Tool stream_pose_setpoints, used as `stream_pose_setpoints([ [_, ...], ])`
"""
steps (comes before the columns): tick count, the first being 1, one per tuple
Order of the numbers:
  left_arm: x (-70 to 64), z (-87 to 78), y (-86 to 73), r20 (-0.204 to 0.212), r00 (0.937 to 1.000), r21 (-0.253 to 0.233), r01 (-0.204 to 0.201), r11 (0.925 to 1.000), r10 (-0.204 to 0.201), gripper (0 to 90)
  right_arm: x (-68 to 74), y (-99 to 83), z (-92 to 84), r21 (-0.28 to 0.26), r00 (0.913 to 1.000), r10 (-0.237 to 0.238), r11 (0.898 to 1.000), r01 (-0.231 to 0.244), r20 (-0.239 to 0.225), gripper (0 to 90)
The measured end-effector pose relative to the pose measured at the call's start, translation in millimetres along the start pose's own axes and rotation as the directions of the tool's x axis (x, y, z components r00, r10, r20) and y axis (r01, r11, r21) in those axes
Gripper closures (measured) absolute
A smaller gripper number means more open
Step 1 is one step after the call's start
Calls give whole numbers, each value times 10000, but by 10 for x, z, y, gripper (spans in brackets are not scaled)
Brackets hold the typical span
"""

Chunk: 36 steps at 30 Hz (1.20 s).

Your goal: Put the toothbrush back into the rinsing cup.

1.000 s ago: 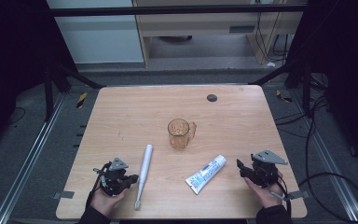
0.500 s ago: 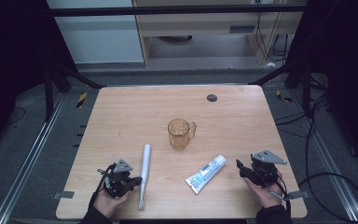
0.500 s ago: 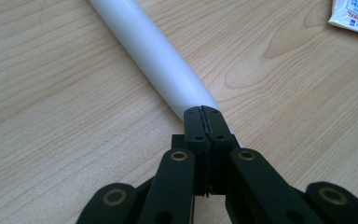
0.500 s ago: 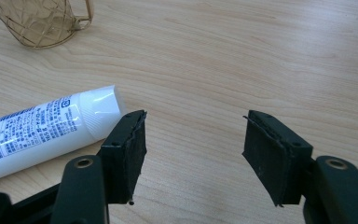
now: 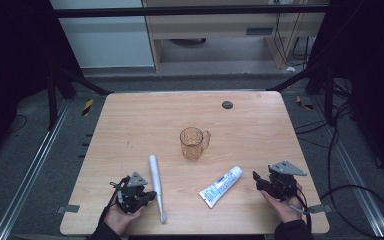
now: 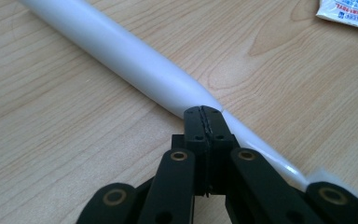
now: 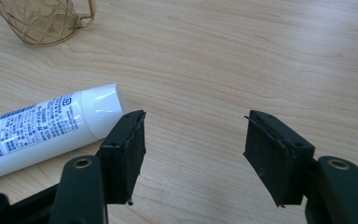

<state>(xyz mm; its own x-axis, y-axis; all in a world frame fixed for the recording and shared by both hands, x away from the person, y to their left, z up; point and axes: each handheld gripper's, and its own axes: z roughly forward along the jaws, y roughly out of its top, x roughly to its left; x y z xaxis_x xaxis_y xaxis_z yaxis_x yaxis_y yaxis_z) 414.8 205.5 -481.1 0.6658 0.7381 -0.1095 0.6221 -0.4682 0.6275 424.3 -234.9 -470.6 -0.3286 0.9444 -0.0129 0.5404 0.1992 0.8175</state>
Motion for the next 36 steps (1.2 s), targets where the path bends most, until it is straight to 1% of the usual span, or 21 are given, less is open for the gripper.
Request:
stream_pose_setpoints([
  [10,-62,59,39,102,9993,104,-361,9993,360,895,-4,1,8,43,10000,44,10000,-44,-34,381],
  [19,-123,127,103,61,9991,-26,-429,9991,429,895,-8,1,17,66,10000,38,10000,-38,-20,380],
  [23,-138,164,127,7,9987,7,-502,9987,502,895,-12,-1,19,77,10000,45,10000,-45,-14,380],
  [27,-142,185,137,15,9986,49,-530,9986,530,895,-15,-1,20,71,10000,53,10000,-53,7,379],
  [36,-138,215,161,-59,9987,-51,-497,9988,497,895,-18,-3,30,95,10000,4,10000,-4,37,379],
])
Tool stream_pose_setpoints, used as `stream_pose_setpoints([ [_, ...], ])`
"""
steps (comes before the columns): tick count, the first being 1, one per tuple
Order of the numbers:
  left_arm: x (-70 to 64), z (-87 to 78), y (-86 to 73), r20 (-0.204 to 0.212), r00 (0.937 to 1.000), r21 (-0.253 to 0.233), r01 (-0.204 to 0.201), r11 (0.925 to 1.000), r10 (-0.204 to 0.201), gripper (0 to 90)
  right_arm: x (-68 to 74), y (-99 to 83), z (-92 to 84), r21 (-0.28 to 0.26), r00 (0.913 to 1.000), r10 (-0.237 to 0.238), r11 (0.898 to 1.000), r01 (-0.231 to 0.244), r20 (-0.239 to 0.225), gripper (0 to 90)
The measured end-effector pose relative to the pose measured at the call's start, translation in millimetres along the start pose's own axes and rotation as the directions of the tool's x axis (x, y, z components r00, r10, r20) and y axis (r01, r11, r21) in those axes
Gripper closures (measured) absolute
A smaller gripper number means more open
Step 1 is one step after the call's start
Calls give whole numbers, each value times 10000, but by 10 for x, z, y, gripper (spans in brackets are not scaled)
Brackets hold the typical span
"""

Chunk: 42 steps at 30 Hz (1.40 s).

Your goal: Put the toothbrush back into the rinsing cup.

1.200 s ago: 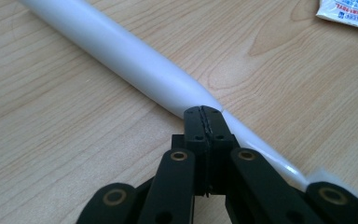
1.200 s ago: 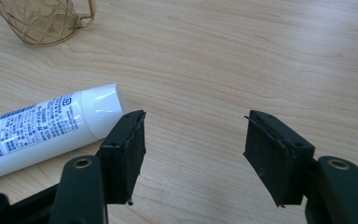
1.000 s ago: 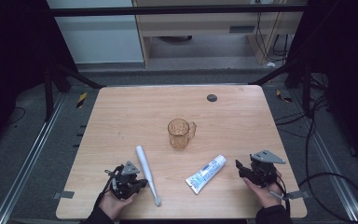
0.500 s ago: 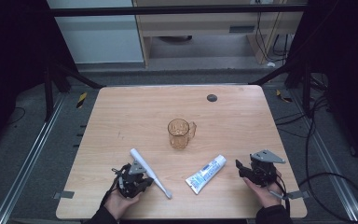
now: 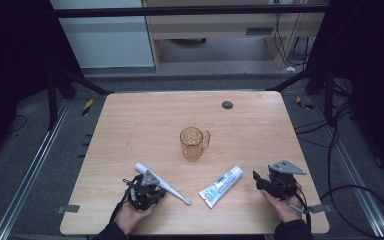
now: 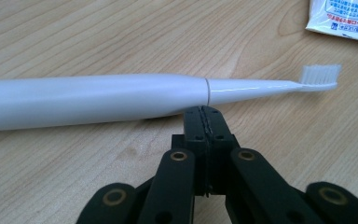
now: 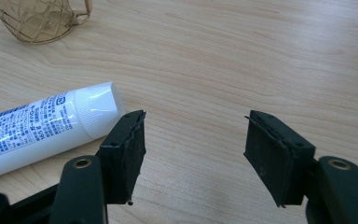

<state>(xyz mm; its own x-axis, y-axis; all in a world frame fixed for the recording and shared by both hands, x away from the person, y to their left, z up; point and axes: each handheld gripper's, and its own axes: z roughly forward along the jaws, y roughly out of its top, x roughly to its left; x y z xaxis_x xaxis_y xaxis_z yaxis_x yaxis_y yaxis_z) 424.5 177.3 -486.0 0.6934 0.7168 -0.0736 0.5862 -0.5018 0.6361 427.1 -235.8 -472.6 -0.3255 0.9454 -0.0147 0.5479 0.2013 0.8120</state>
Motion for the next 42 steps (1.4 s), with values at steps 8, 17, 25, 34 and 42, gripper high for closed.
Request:
stream_pose_setpoints([
  [8,-2,17,26,16,9999,-21,-125,9999,125,895,7,2,0,7,10000,40,10000,-40,-58,378],
  [17,177,-263,129,-397,9991,-1049,131,9944,-174,894,-4,1,-3,-34,10000,77,10000,-77,1,378],
  [25,617,-327,262,-1712,9813,-1471,626,9871,-878,894,4,7,23,-23,10000,9,10000,-9,-6,379],
  [34,866,-72,318,-2019,9760,-397,755,9964,-820,894,5,-1,29,33,10000,-24,10000,24,-3,379],
  [42,936,-55,260,-2088,9747,-74,798,9968,-796,894,11,0,28,23,10000,-77,10000,77,-1,379],
])
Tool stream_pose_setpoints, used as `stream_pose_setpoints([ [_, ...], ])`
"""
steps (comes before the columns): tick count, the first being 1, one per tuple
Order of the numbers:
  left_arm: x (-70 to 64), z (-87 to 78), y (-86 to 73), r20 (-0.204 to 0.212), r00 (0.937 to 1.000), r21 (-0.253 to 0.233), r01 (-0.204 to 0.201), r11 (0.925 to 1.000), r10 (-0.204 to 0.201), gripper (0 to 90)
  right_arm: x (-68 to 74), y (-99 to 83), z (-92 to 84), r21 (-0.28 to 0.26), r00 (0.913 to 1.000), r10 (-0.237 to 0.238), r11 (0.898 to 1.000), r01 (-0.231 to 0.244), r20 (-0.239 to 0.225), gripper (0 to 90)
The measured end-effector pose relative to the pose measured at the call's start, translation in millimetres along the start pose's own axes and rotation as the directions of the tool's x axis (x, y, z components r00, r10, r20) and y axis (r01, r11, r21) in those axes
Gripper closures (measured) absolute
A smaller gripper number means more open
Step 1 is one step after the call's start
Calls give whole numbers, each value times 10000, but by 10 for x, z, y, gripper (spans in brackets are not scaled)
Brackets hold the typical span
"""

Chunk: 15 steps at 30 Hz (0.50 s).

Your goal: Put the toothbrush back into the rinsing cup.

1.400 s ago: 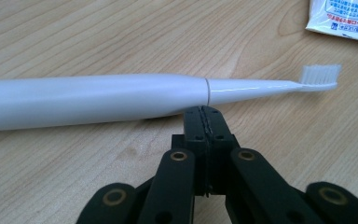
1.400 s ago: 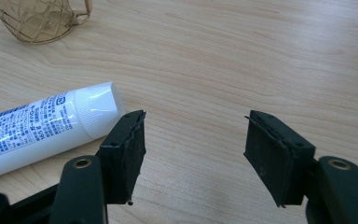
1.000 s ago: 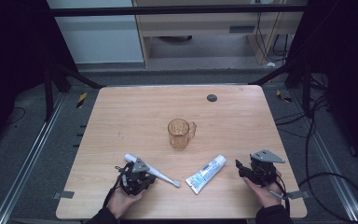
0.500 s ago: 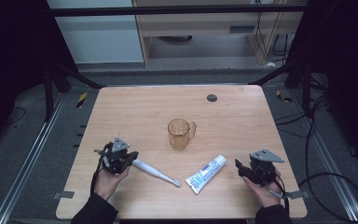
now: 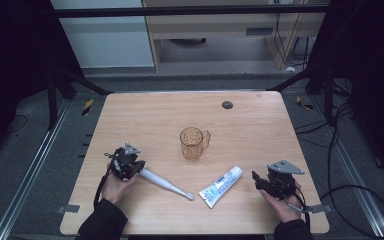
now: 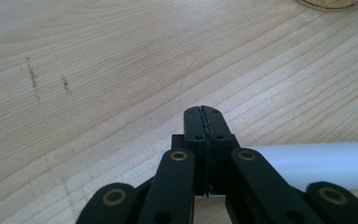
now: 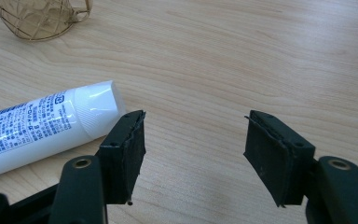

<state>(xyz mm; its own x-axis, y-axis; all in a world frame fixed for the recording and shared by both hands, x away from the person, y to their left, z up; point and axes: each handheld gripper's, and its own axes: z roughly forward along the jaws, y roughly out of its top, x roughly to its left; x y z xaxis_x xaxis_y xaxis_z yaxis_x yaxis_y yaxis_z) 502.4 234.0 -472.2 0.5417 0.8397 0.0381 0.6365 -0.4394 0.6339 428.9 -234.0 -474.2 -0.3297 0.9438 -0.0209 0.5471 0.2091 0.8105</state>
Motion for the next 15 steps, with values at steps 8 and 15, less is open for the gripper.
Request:
stream_pose_setpoints([
  [8,-26,6,-21,-4,9999,144,-105,9998,105,895,-3,-2,-5,6,10000,-6,10000,5,39,378],
  [15,3,-39,-80,59,10000,168,-19,9999,18,895,-5,-1,-5,16,10000,-28,10000,28,37,378],
])
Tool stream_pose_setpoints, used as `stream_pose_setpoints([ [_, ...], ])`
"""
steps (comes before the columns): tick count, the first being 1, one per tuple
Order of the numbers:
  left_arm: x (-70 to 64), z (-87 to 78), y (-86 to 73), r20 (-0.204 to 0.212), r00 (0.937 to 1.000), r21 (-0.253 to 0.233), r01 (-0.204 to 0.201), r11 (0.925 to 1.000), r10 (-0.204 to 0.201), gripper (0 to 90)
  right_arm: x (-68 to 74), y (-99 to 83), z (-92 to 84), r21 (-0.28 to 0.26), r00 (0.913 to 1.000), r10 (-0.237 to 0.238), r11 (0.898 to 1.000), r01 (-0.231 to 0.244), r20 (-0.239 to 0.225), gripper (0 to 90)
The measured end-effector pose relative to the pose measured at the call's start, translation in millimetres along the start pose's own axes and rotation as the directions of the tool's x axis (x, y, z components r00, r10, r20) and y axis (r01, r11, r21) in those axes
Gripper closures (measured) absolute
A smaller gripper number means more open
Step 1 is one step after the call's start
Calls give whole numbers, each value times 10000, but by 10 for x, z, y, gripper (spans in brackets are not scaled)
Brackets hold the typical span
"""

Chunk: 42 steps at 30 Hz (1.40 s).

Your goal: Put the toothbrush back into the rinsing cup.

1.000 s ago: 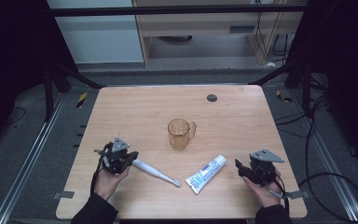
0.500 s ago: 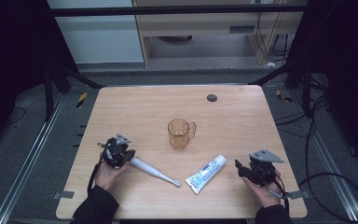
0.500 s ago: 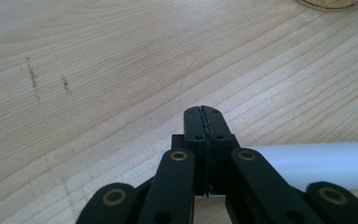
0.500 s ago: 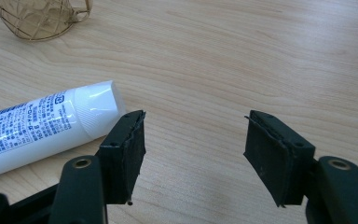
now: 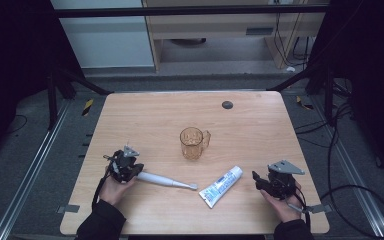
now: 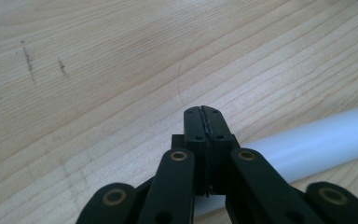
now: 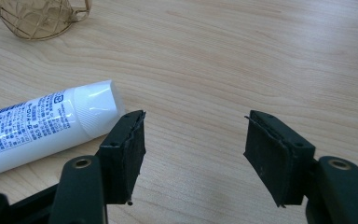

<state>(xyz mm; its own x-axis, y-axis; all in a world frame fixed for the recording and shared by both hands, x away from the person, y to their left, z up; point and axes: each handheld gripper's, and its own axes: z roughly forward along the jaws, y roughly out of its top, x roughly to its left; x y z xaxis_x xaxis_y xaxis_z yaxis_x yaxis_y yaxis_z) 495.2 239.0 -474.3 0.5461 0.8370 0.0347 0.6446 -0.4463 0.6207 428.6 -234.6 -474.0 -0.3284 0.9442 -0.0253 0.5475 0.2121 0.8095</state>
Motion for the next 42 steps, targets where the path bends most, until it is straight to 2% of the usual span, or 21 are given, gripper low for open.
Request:
stream_pose_setpoints([
  [31,-136,-174,-152,372,9992,8,-131,9999,130,894,-9,-4,-18,-30,10000,20,10000,-20,-1,378],
  [42,-161,-218,-195,495,9988,-71,-16,10000,20,894,-15,-3,-25,-55,10000,73,10000,-73,10,378],
])
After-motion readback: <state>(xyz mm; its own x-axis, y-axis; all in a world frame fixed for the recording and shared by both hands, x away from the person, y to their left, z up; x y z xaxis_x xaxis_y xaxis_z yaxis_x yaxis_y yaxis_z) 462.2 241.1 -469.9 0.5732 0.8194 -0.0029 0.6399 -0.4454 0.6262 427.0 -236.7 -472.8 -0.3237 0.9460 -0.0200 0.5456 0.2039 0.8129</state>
